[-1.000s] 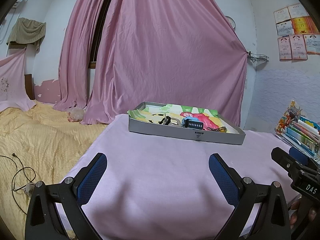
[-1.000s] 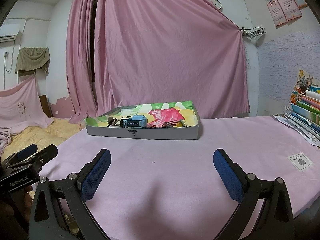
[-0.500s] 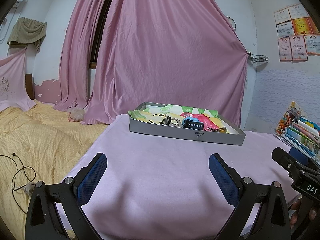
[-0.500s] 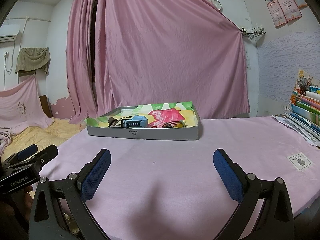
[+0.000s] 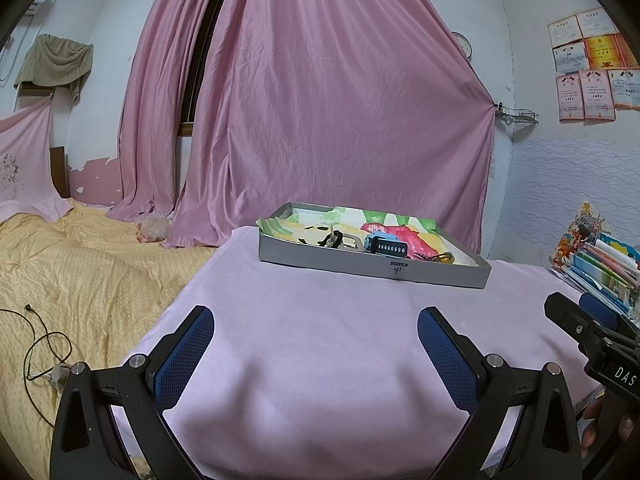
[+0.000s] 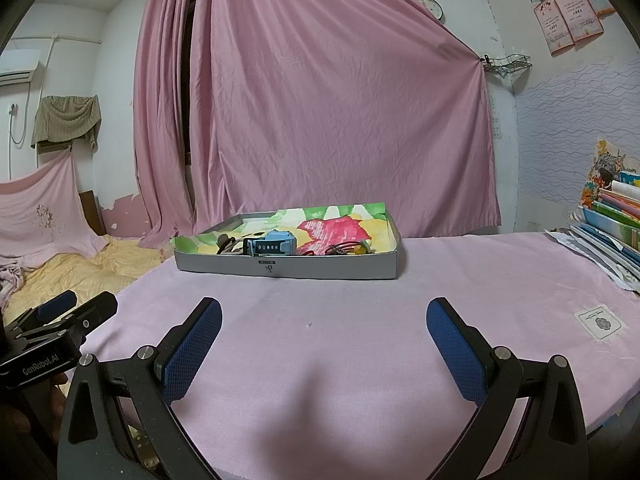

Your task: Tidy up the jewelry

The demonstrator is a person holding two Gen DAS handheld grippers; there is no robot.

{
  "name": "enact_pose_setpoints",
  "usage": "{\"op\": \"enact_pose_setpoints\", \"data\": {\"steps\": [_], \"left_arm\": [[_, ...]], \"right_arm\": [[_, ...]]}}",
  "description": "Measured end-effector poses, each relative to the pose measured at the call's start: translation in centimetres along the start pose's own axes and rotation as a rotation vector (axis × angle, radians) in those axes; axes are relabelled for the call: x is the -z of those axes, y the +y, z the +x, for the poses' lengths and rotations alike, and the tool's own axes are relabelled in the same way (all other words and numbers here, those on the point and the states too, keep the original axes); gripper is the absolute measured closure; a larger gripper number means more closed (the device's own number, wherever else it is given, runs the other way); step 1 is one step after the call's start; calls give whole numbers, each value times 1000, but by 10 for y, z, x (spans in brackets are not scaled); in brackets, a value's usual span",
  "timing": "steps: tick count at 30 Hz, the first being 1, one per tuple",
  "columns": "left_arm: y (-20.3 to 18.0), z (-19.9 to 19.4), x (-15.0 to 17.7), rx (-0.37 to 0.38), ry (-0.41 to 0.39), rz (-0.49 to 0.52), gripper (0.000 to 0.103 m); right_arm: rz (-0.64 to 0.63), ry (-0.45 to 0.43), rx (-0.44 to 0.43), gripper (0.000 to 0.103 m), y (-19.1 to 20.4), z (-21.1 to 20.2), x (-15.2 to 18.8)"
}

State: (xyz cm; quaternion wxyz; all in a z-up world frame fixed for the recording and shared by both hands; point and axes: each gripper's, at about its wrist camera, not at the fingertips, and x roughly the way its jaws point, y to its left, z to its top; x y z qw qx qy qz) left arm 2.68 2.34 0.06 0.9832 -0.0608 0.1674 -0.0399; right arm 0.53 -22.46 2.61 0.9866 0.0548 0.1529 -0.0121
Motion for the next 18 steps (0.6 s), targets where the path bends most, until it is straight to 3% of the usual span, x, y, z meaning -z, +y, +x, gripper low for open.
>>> {"op": "enact_pose_setpoints", "data": {"steps": [18], "left_arm": [[1, -1, 2, 1, 0, 2, 1]], "right_arm": [[0, 3, -1, 2, 2, 0, 1]]}}
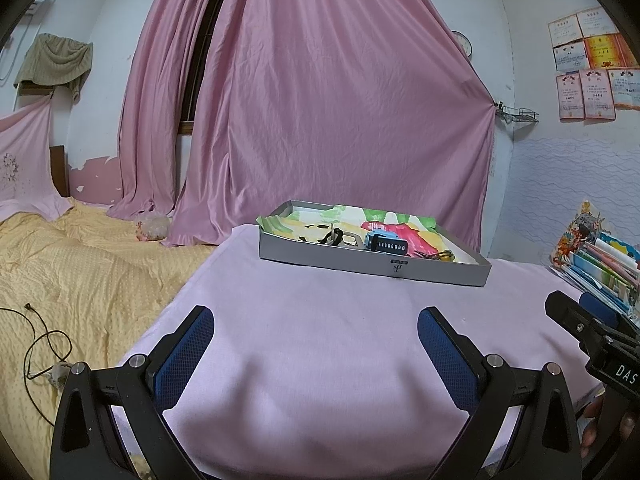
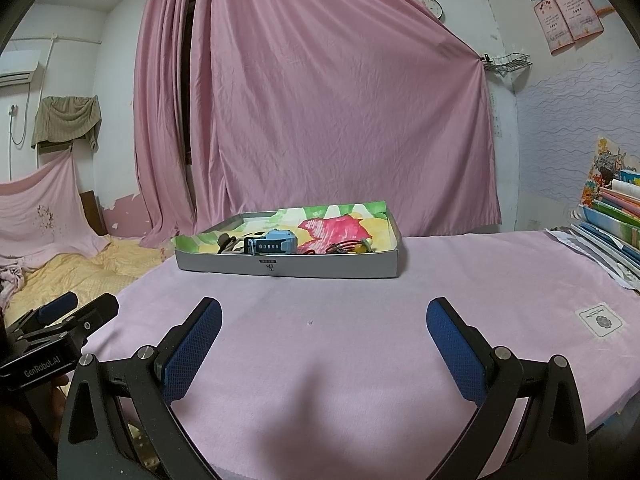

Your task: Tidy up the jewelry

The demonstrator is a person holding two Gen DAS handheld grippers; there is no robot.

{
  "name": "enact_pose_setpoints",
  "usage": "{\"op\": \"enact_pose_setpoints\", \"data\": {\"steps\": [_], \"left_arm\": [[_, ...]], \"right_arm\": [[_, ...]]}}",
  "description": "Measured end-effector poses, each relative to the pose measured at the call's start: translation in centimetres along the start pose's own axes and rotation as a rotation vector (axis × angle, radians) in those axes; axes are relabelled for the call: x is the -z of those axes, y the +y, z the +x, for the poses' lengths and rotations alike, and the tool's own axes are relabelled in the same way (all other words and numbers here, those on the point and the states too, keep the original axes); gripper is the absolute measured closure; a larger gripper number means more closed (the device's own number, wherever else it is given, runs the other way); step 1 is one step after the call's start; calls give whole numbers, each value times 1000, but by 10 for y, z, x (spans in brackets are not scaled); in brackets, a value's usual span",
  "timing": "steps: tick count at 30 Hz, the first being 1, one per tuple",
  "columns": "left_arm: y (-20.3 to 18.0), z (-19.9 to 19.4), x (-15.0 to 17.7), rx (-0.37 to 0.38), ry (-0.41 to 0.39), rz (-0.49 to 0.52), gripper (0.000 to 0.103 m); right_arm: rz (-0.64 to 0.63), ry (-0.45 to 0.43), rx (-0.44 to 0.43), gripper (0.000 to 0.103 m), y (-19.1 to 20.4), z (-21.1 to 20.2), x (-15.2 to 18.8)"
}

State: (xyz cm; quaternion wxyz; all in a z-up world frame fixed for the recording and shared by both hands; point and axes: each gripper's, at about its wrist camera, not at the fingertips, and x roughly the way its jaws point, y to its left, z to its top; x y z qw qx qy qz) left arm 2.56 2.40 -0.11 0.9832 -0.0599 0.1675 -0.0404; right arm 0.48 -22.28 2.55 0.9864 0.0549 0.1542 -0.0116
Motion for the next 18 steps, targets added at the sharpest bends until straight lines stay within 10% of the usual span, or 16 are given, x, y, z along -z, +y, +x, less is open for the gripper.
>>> {"op": "enact_pose_setpoints", "data": {"steps": [18], "left_arm": [[1, -2, 3, 2, 0, 0, 1]], "right_arm": [[3, -2, 0, 2, 0, -1, 0]]}}
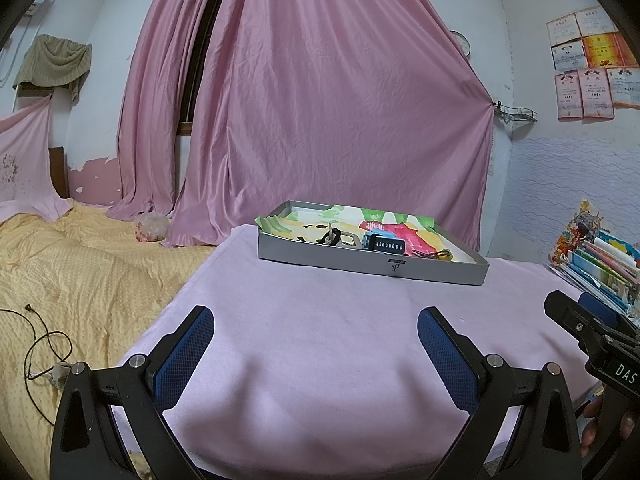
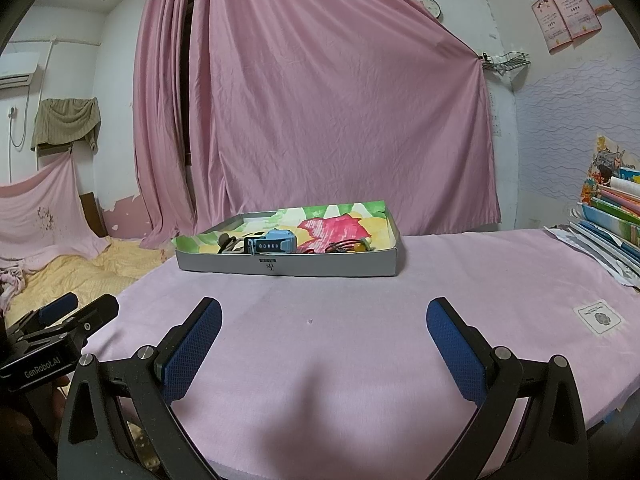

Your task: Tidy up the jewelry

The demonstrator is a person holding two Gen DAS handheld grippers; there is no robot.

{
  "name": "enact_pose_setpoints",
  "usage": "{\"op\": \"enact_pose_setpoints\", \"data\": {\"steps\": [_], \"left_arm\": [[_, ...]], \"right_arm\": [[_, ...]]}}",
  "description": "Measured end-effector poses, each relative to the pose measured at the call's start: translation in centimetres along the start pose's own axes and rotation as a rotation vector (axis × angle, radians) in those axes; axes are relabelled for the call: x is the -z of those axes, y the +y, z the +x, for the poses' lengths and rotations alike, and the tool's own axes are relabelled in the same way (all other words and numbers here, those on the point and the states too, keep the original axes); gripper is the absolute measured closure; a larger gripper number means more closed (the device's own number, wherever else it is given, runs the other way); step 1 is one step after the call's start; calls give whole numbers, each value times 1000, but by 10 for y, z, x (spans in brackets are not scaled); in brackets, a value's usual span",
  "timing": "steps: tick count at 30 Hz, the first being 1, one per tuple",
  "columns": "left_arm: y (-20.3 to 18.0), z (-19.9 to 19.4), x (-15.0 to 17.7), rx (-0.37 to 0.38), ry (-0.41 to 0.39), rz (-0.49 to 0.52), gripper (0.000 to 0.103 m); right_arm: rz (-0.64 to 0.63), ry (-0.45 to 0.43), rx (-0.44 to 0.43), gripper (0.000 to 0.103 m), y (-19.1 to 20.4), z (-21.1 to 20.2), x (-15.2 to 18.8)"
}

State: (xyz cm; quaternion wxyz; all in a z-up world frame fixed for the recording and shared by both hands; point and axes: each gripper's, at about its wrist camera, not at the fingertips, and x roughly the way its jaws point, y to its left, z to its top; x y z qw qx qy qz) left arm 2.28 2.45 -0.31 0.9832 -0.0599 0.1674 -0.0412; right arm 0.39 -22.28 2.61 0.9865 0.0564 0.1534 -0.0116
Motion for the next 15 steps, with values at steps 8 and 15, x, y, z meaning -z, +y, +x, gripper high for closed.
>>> {"op": "enact_pose_setpoints", "data": {"steps": [8, 15], "left_arm": [[1, -1, 1, 1, 0, 0, 1], [0, 0, 0, 0, -1, 1, 1]], "right_arm": [[0, 0, 0, 2, 0, 0, 0], [2, 1, 0, 2, 0, 0, 0]]}}
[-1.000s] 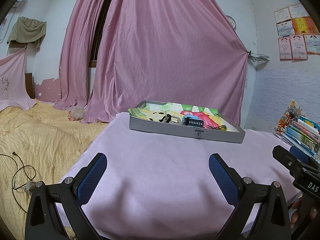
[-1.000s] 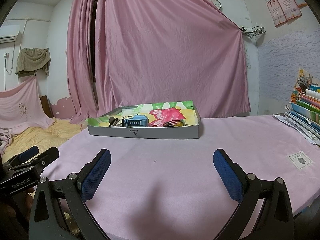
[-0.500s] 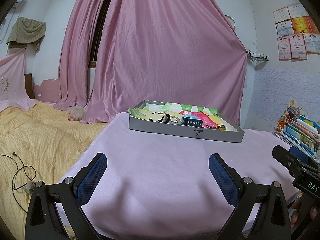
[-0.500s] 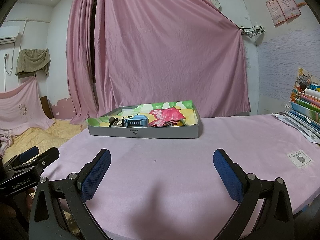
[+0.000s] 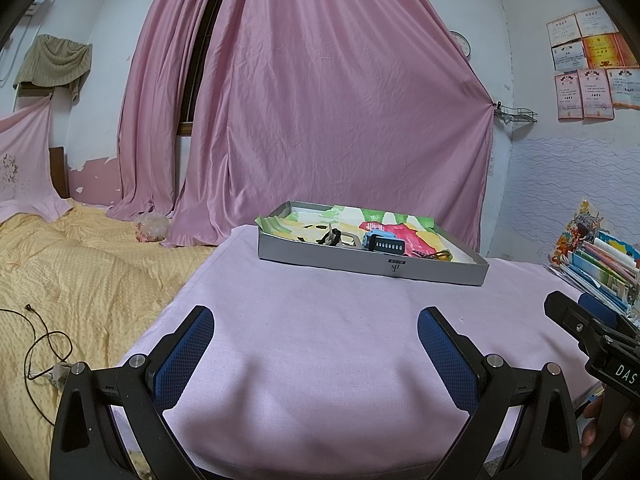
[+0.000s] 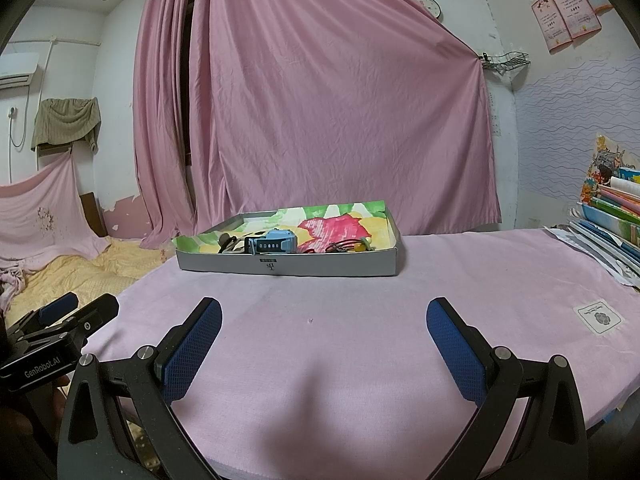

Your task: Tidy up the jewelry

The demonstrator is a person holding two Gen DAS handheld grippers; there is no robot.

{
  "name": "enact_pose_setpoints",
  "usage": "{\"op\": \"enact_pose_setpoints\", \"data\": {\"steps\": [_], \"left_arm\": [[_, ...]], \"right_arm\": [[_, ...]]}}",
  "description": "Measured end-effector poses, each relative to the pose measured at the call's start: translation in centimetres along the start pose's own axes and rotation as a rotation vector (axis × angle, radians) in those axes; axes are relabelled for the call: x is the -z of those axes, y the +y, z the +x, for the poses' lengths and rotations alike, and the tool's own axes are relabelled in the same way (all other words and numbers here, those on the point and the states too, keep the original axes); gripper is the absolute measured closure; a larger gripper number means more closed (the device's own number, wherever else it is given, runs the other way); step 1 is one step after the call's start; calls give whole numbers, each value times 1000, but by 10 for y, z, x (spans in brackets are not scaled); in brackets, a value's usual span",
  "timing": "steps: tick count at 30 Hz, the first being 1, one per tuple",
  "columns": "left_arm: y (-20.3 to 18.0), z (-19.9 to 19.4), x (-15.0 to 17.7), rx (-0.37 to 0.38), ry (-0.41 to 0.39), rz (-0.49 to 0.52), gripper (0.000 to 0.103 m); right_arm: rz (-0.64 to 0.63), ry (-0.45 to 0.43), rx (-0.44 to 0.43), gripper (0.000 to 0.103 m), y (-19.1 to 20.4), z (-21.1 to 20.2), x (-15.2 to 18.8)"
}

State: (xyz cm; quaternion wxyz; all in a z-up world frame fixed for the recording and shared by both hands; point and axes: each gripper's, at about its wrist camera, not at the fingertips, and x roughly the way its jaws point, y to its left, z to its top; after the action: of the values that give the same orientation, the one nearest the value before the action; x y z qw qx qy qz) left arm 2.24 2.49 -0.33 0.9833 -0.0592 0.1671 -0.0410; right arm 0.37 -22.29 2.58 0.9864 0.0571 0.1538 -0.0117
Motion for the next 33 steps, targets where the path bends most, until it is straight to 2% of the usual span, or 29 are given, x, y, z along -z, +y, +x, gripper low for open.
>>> {"op": "enact_pose_setpoints", "data": {"steps": [17, 33], "left_arm": [[-2, -4, 0, 2, -17, 13, 1], [-5, -7, -5, -58, -30, 48, 1]], "right_arm": [[2, -2, 0, 2, 0, -2, 0], [8, 1, 0, 2, -1, -6, 0]]}}
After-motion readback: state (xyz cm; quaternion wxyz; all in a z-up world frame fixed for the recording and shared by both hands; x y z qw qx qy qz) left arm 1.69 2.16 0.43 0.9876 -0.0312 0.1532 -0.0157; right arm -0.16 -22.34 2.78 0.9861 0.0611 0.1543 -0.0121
